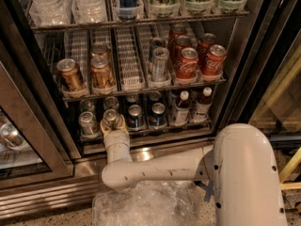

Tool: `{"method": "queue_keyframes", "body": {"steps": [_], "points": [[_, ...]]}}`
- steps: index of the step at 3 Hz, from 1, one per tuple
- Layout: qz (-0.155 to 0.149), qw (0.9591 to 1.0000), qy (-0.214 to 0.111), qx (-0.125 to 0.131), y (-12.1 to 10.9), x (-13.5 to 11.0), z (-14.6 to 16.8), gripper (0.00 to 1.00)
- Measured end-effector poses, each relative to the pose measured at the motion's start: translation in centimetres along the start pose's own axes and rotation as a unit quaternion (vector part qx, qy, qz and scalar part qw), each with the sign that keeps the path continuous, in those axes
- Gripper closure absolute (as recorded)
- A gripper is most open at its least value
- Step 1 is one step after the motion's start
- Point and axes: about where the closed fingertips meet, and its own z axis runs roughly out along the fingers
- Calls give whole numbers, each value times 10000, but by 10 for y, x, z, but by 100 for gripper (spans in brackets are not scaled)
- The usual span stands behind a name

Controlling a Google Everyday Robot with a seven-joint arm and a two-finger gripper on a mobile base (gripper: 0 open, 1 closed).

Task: Pick 7up can from bottom shelf of fridge

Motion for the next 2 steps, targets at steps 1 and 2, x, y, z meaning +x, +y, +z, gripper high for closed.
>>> {"method": "queue_keyframes", "body": {"steps": [1,2], "points": [[2,9997,-231,-78,-3,-34,-4,100],[101,9990,-317,-307,-1,-58,-14,100]]}}
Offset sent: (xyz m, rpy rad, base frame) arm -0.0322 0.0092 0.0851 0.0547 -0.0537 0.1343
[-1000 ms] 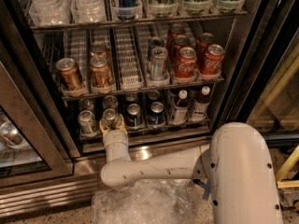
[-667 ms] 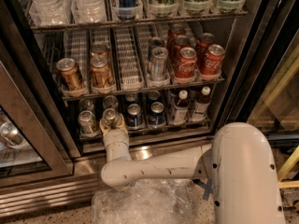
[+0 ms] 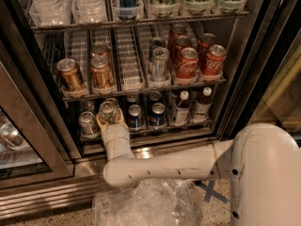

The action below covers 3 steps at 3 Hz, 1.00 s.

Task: Pick 7up can from bottom shelf of fridge

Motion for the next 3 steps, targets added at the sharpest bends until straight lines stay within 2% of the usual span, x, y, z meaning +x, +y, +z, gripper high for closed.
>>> {"method": "queue_keyframes", "body": {"steps": [1,2,3], "points": [[93,9989,125,-441,7,-10,-19,100],[319,9938,497,-944,15,-1,-52,100],[296,9896,615,-1269,15,-7,-115,100]]}}
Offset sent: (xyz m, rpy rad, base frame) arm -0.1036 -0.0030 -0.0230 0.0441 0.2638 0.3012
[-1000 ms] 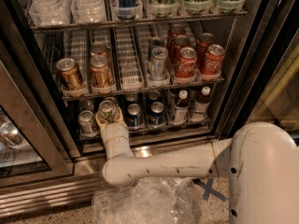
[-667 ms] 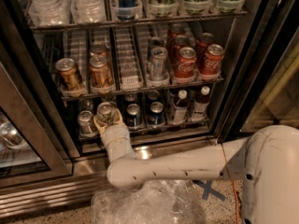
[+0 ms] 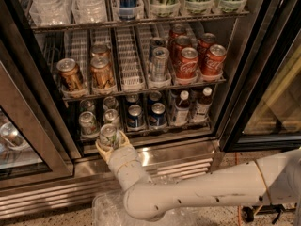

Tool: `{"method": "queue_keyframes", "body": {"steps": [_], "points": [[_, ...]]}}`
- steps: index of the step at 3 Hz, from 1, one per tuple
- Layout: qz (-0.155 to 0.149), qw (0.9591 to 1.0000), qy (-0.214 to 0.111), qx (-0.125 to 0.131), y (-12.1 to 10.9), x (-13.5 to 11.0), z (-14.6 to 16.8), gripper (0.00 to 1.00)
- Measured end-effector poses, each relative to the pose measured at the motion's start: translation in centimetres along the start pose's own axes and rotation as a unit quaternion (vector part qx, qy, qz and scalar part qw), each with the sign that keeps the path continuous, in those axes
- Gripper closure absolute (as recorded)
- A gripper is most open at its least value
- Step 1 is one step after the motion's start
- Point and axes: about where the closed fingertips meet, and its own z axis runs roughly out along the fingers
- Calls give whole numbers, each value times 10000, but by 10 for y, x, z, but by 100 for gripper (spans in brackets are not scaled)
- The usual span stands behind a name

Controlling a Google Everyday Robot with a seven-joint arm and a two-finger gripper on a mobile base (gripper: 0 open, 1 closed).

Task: Pick 7up can from bottom shelf of fridge

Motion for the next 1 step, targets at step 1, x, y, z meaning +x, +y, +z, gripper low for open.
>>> {"method": "queue_keyframes", "body": {"steps": [1], "points": [[-12,10000,10,-18,1,1,-2,100]]}}
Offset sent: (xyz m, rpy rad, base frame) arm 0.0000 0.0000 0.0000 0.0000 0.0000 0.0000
